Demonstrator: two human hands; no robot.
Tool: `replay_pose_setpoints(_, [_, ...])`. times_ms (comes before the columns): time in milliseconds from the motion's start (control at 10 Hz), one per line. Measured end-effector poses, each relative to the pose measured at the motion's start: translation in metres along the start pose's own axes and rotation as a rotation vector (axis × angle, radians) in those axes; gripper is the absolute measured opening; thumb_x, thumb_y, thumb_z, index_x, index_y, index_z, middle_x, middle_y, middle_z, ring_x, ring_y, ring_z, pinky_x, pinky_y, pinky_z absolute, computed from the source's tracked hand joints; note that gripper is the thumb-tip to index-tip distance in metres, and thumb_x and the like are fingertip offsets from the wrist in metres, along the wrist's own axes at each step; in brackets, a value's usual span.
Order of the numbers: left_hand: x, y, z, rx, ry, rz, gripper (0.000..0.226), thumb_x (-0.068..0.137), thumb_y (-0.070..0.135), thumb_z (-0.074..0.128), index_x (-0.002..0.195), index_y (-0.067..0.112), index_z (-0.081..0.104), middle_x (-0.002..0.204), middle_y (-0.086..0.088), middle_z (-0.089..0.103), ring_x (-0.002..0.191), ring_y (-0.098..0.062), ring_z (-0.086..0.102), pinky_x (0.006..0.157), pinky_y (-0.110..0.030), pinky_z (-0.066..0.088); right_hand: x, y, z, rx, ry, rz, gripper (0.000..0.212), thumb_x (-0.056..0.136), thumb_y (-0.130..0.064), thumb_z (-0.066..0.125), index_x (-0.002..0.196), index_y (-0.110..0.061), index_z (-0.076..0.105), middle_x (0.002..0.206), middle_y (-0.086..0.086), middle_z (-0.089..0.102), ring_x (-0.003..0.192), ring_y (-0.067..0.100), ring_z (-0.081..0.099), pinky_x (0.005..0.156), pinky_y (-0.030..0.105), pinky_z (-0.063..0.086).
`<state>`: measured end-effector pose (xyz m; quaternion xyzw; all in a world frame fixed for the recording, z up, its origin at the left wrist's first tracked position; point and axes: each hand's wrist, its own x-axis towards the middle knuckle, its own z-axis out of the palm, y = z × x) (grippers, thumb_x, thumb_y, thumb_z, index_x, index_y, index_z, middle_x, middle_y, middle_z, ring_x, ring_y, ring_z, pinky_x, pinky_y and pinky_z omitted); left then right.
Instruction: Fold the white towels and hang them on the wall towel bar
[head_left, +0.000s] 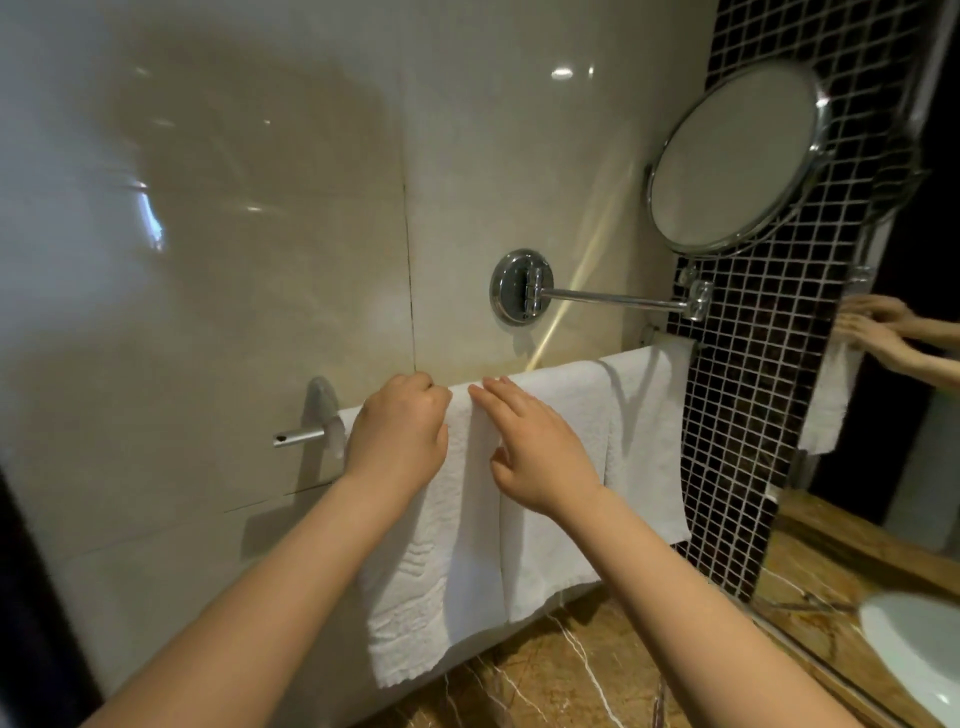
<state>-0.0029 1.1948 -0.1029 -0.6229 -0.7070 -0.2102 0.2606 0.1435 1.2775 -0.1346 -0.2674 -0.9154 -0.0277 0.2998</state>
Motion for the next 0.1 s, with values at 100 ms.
replay_pose_setpoints(100, [0.0092, -0.005, -0.0233, 0.016, -0.127, -0.025, 0.04, 0.081, 0.034, 0.063, 0.117, 0.017, 0.059, 0.114, -0.006, 0.056, 0.111, -0.028, 0.051, 0.085, -0.04, 0.048, 0.0069, -0.0042, -0.029, -0.118, -0.076, 0.034, 0.08, 0.08, -0.023, 0.059, 0.151, -0.023, 0.023, 0.156, 0.005, 0.025, 0.142, 0.024, 0.026, 0.115, 0.041, 0.023])
